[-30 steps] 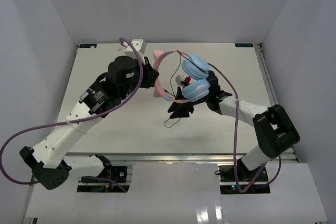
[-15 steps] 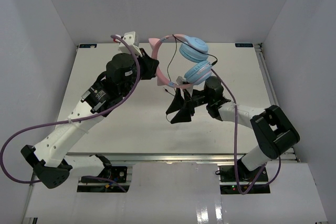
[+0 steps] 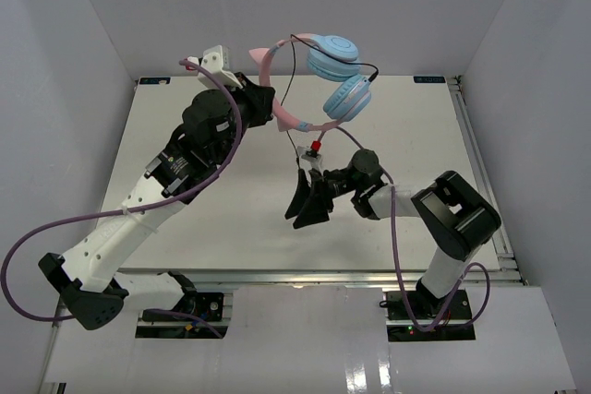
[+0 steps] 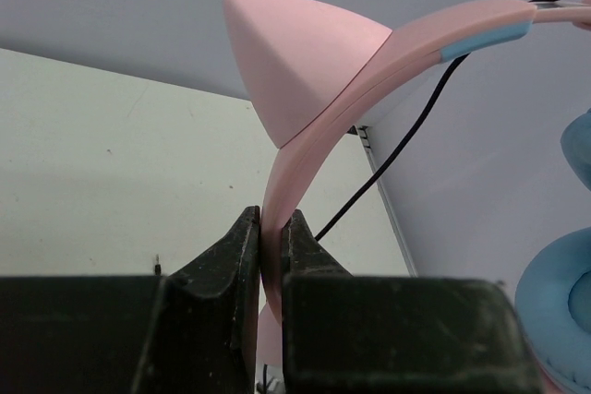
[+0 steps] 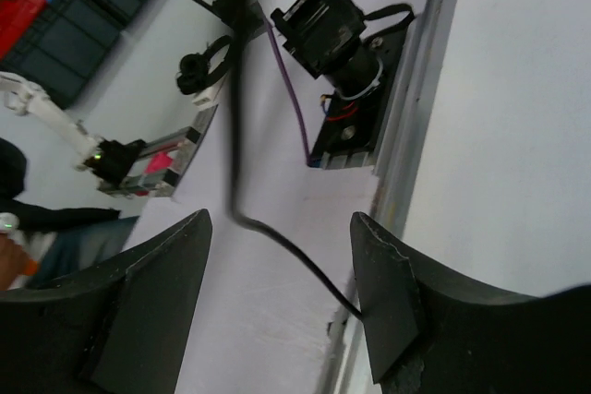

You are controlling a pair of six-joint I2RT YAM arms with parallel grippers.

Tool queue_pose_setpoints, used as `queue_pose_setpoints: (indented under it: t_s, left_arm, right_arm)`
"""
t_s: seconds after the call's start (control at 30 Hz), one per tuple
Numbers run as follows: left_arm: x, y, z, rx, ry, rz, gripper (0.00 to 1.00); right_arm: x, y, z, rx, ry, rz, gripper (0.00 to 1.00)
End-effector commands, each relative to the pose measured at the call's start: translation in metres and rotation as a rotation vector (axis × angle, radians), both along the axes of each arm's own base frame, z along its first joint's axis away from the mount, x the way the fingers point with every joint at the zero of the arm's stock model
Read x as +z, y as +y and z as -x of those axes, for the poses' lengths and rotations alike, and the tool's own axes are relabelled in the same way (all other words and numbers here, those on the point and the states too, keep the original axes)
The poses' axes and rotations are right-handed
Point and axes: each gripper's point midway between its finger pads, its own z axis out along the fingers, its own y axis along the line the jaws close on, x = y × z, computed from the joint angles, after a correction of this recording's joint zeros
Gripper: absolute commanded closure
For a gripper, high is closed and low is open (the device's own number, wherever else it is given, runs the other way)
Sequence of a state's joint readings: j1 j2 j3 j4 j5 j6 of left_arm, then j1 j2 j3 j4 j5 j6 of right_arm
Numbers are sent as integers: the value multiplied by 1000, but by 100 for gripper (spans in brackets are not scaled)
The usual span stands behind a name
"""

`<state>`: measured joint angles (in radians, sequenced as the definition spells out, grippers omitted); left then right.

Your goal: Wrap the headphones

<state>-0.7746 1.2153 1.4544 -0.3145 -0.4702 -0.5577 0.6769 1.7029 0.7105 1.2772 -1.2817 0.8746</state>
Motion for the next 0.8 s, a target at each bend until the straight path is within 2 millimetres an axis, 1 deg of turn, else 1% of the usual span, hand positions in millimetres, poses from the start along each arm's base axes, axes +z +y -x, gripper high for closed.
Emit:
queue_pose_setpoints:
  t_s: [0.0,0.1,0.17,0.23,0.27,0.33,0.4,0.47,0.53,0.6,0.67,0.77]
  left_arm:
    - [54,14,2,57,-94,114,100]
    - [61,20,1,83,-103,90,100]
    - [65,26,1,106,-110,74,100]
    - [68,31,2,125,-119,68,100]
    - [69,34,2,135,-121,62,100]
    - [68,38,3,149,-122,49,100]
    - [66,45,4,169,-119,32,100]
    - [67,52,9,179,-124,32,100]
    - [63,58,13,188,-122,27,100]
    - [58,61,16,188,-115,24,100]
    - [52,62,18,187,-103,20,100]
    - [48,67,20,203,-96,16,100]
  right_arm:
    - [31,4,24,67,-187,-201,35]
    - [27,4,33,80,-191,-205,41]
    - [27,2,36,74,-194,-211,47]
    - [28,1,37,68,-200,-216,59]
    - [28,0,38,66,-207,-215,69]
    - [21,1,34,48,-176,-165,83]
    - [10,0,26,-1,-174,-114,92]
    - [10,-3,9,-98,-279,-123,92]
    - [5,-10,-2,-162,-302,-94,92]
    - [8,-18,-11,-208,-315,-80,92]
    - [10,-26,-18,-240,-331,-82,92]
    - [4,-30,-19,-251,-350,-36,92]
